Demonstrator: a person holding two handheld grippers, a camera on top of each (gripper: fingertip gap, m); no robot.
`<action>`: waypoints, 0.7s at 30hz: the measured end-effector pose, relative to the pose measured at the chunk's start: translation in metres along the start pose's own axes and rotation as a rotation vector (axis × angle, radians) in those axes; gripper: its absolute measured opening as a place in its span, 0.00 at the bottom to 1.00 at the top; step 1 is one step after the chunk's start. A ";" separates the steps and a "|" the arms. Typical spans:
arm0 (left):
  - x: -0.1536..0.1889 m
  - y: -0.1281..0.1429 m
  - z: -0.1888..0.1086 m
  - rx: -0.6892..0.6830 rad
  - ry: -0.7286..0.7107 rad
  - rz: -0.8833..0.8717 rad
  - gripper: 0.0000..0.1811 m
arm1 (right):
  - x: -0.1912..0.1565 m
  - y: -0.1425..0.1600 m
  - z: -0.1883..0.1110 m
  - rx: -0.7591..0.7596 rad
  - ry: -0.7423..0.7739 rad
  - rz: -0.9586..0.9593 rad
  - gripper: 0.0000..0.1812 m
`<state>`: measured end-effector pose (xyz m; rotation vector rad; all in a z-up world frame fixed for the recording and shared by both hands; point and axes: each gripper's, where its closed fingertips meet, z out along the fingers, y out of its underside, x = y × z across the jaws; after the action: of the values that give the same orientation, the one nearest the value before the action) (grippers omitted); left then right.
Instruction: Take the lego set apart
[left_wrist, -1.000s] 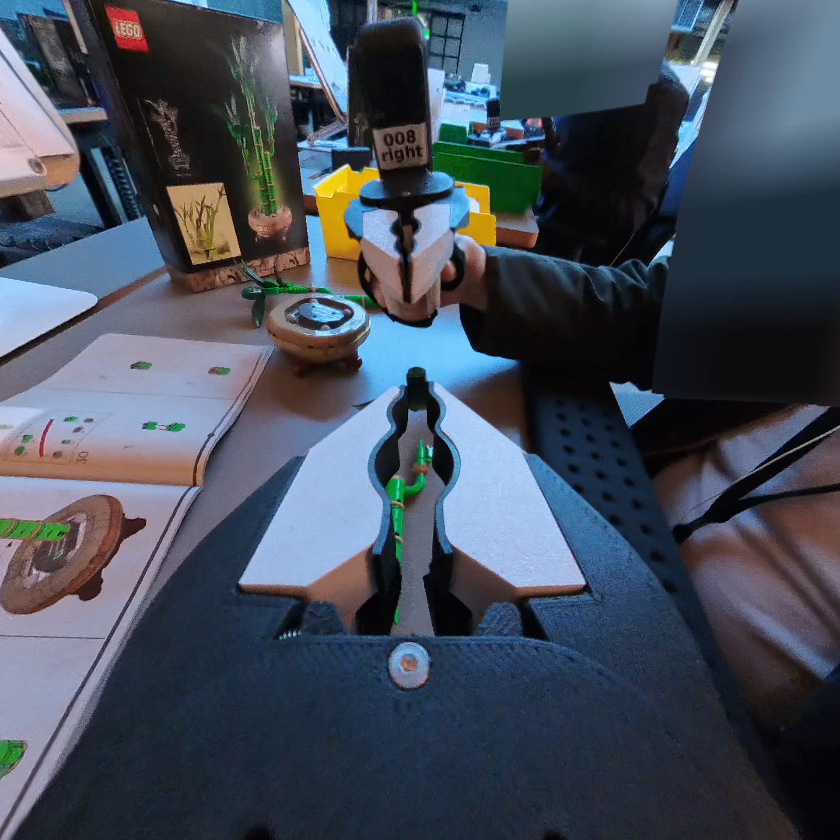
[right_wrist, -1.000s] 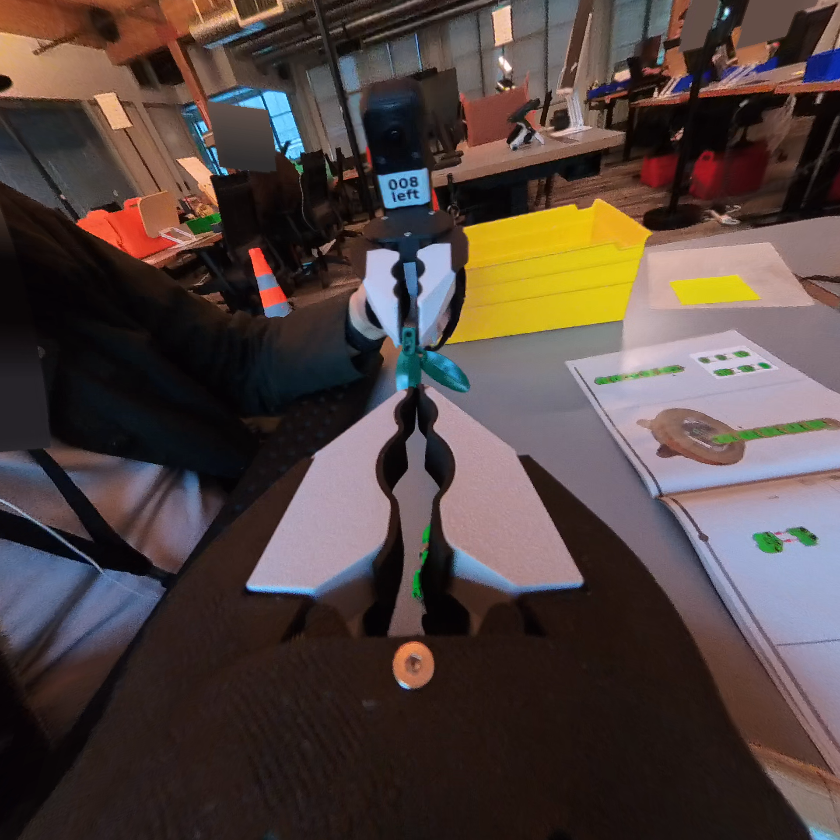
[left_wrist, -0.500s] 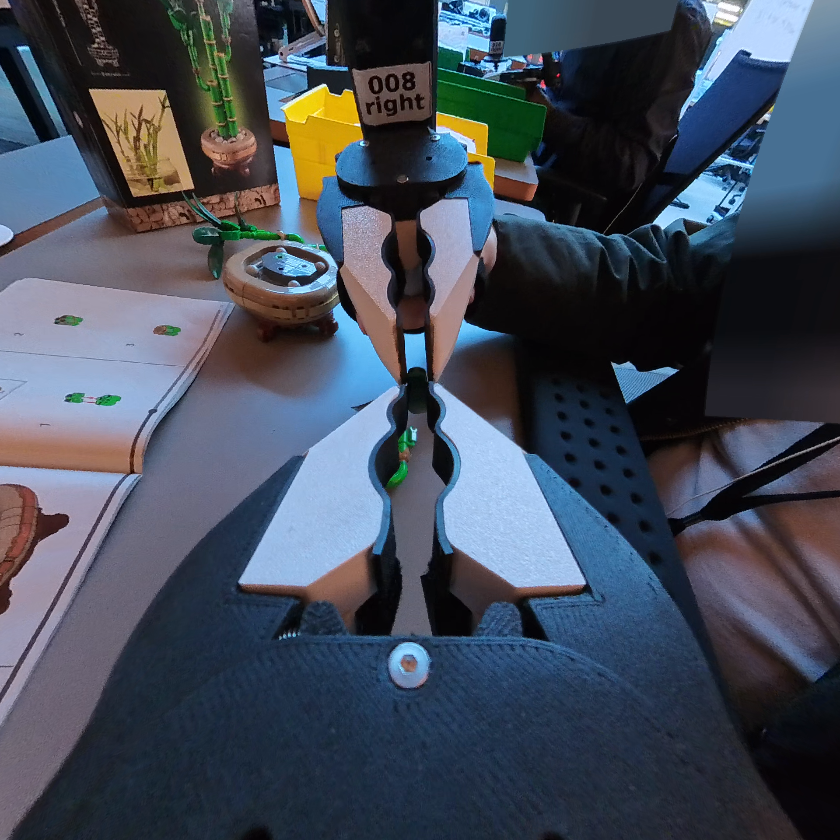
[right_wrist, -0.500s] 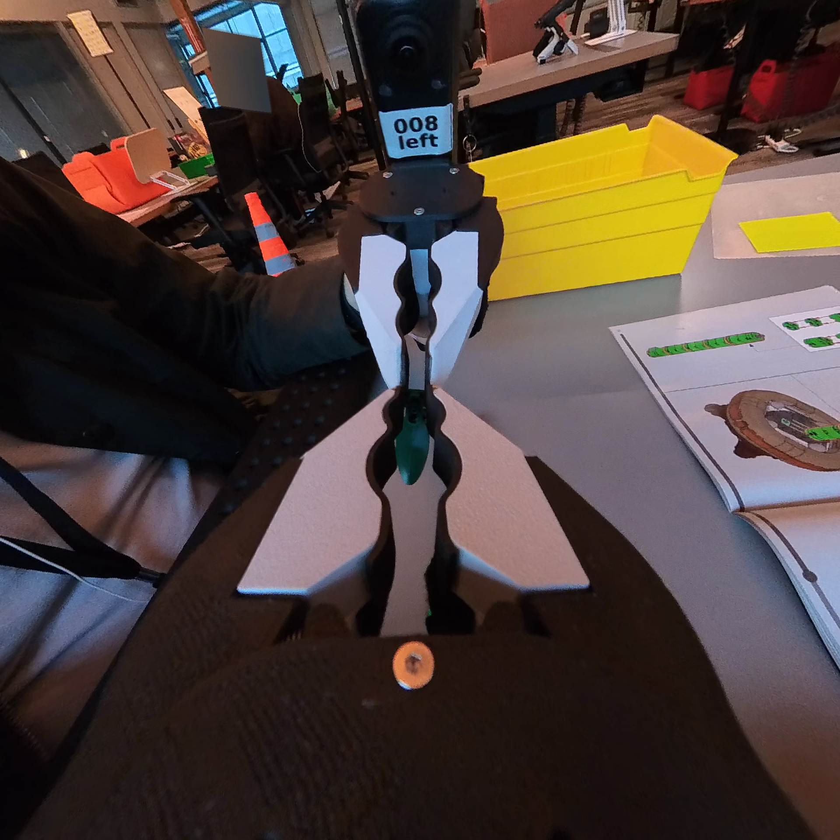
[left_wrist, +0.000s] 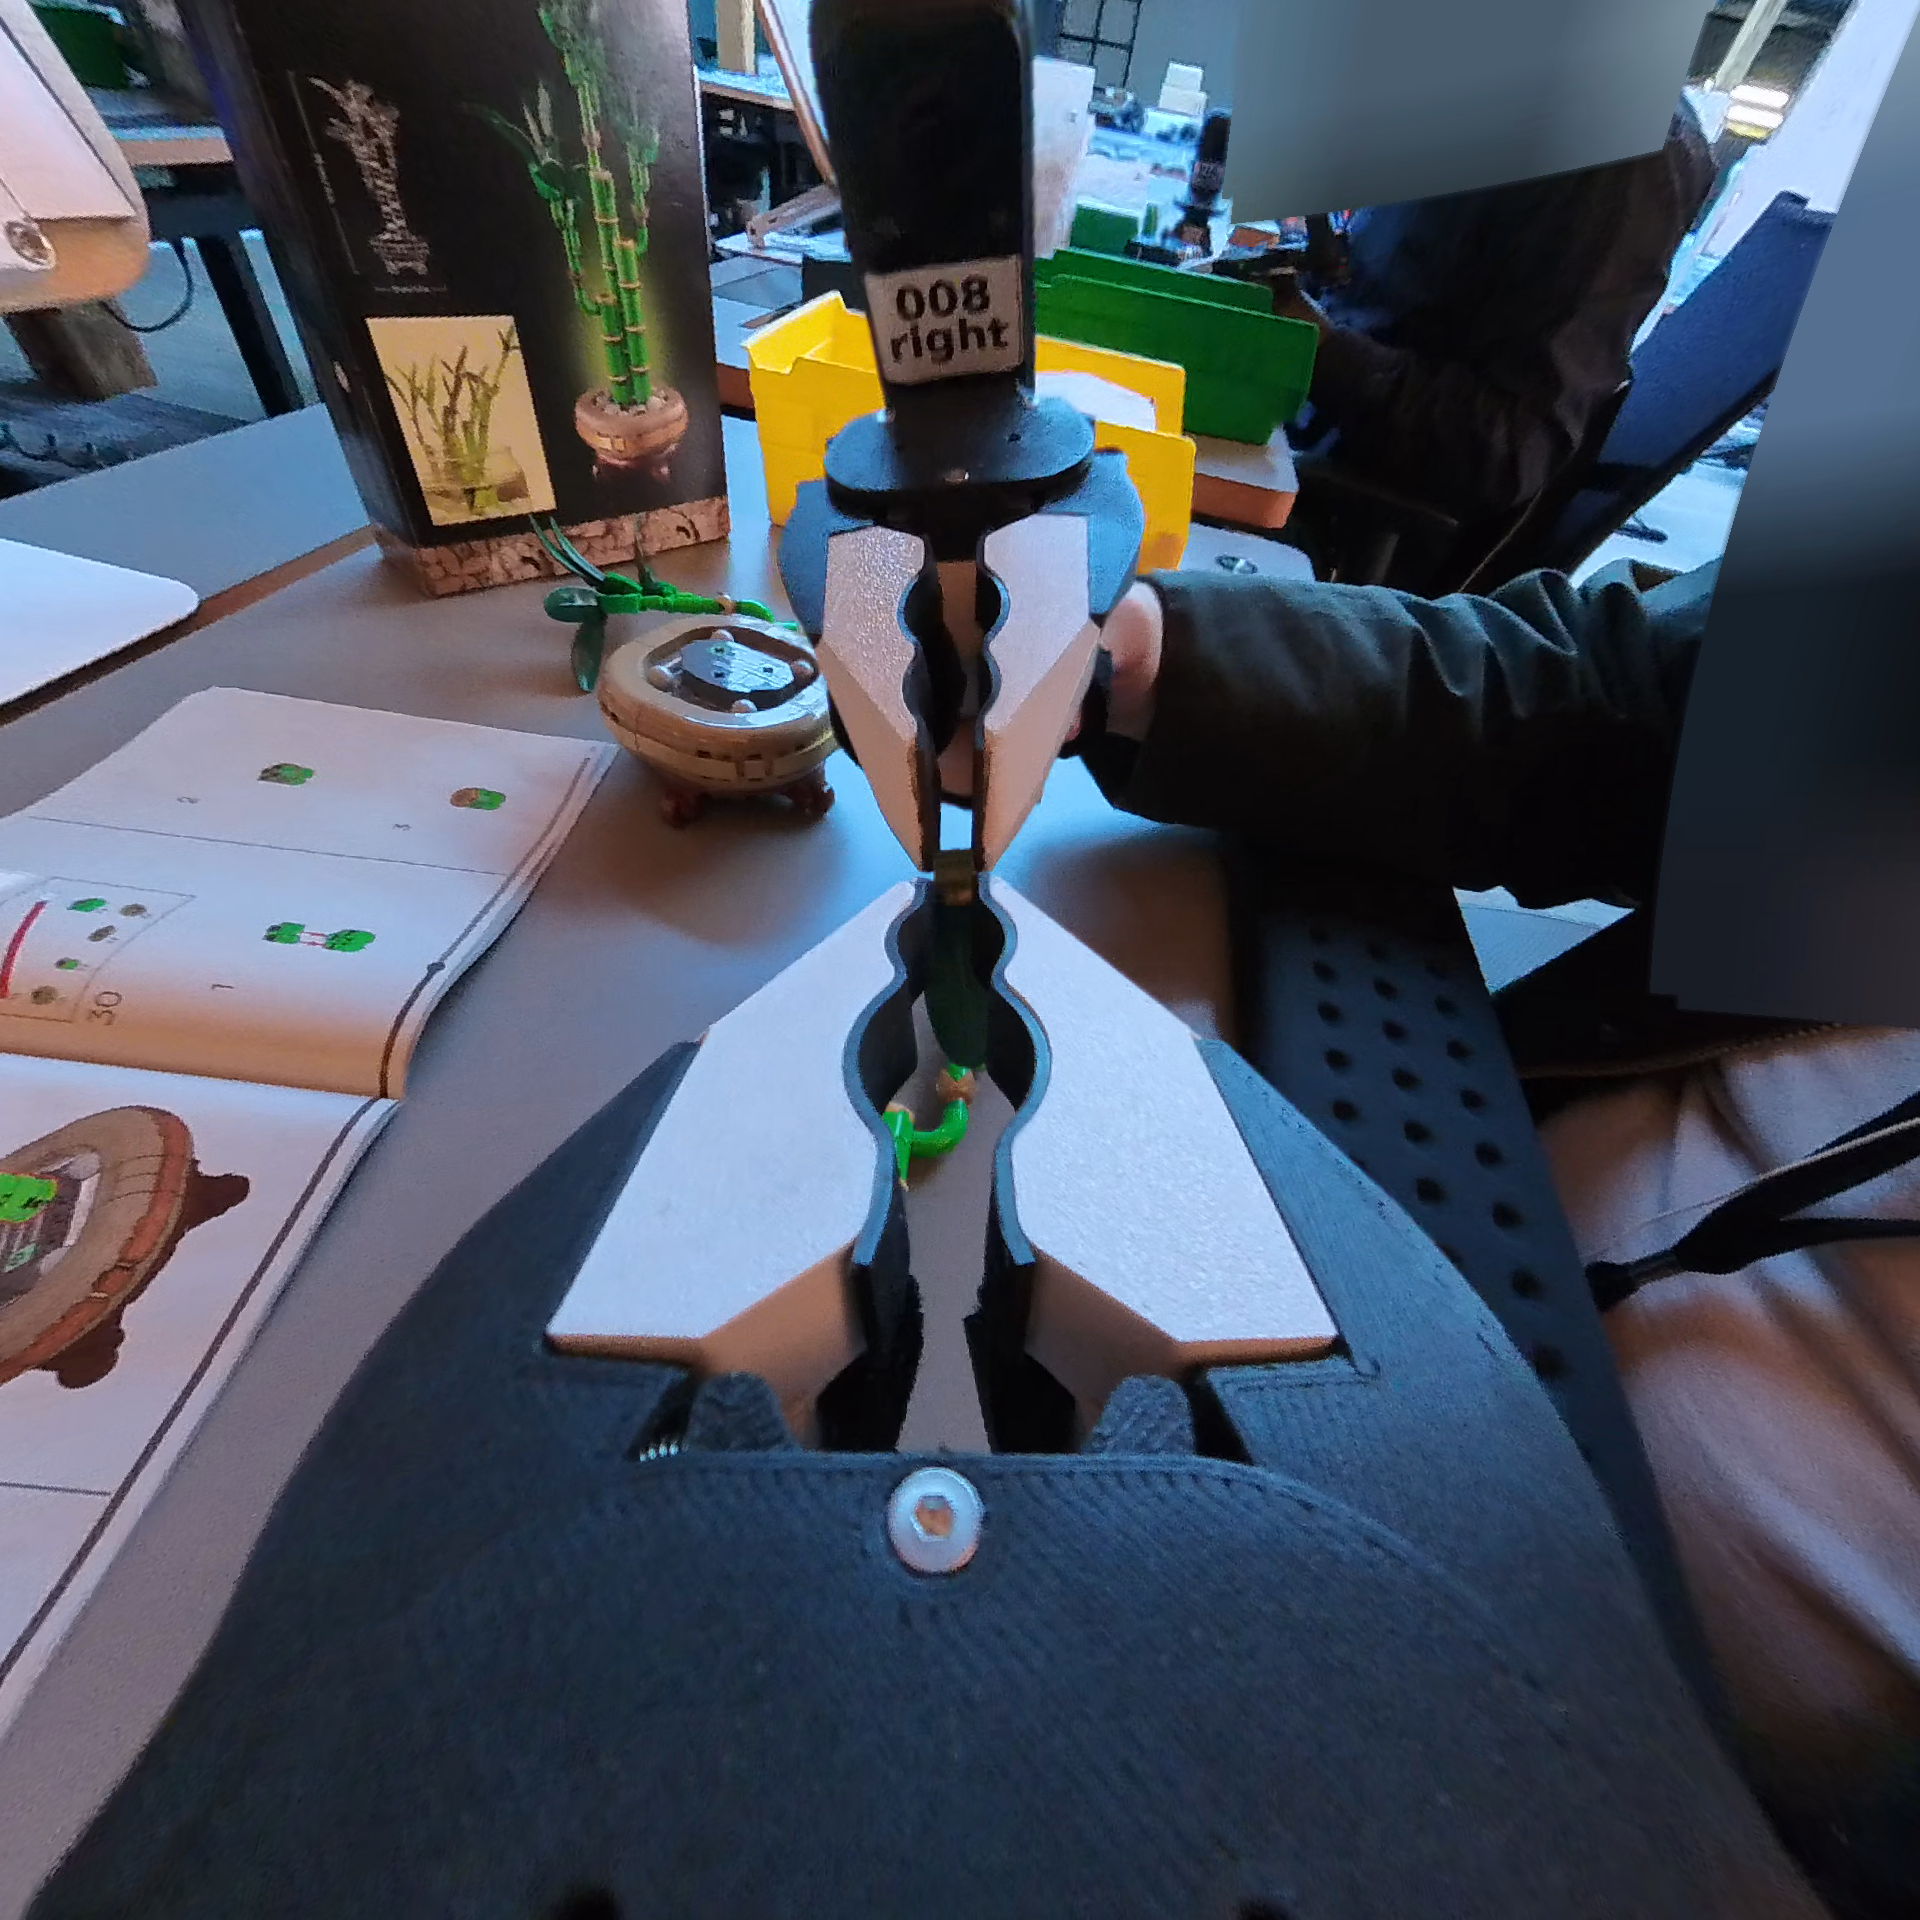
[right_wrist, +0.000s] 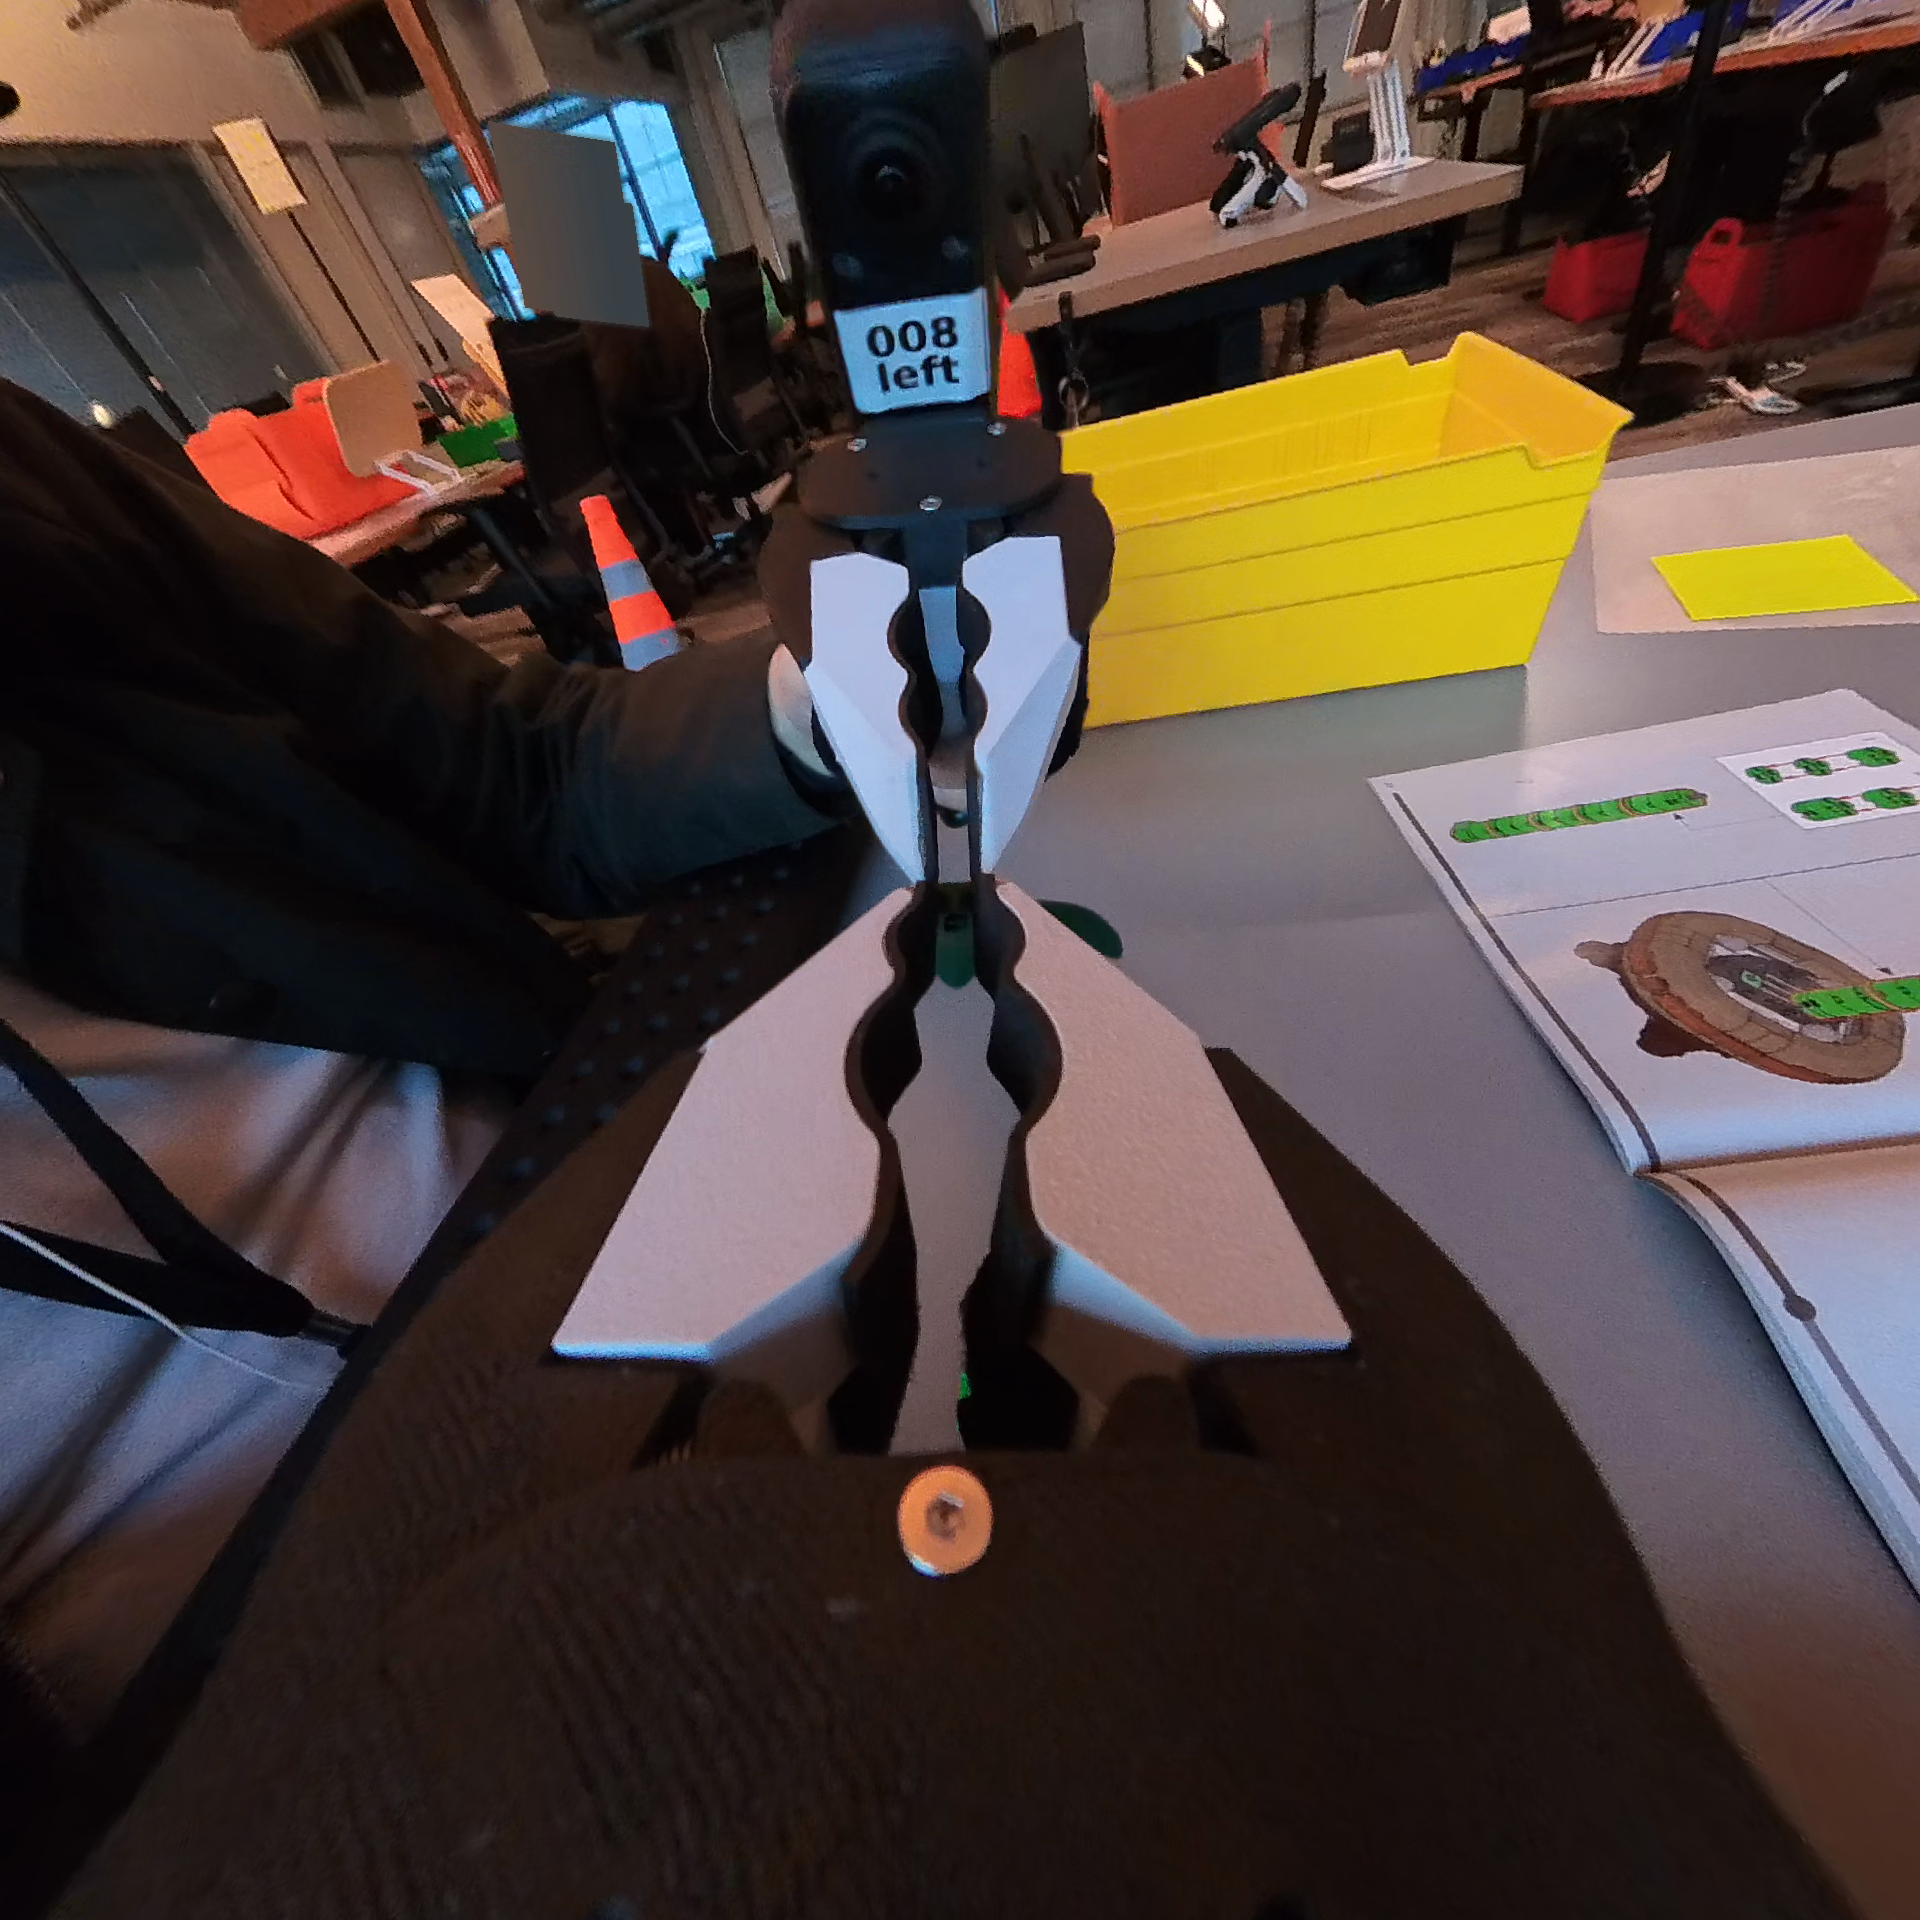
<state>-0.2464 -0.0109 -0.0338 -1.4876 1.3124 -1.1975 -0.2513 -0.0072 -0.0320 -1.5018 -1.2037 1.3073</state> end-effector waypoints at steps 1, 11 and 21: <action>0.000 -0.002 -0.001 0.012 0.001 -0.005 0.02 | 0.000 -0.001 -0.001 0.010 -0.009 0.011 0.03; -0.014 -0.029 -0.029 0.228 0.027 -0.138 0.02 | 0.012 -0.027 -0.028 0.195 0.001 0.113 0.03; -0.009 -0.010 0.001 0.097 -0.042 -0.020 0.09 | 0.006 -0.015 -0.007 0.110 -0.019 0.126 0.03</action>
<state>-0.2433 -0.0005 -0.0256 -1.4518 1.1970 -1.2189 -0.2463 0.0022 -0.0179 -1.5091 -1.0455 1.4501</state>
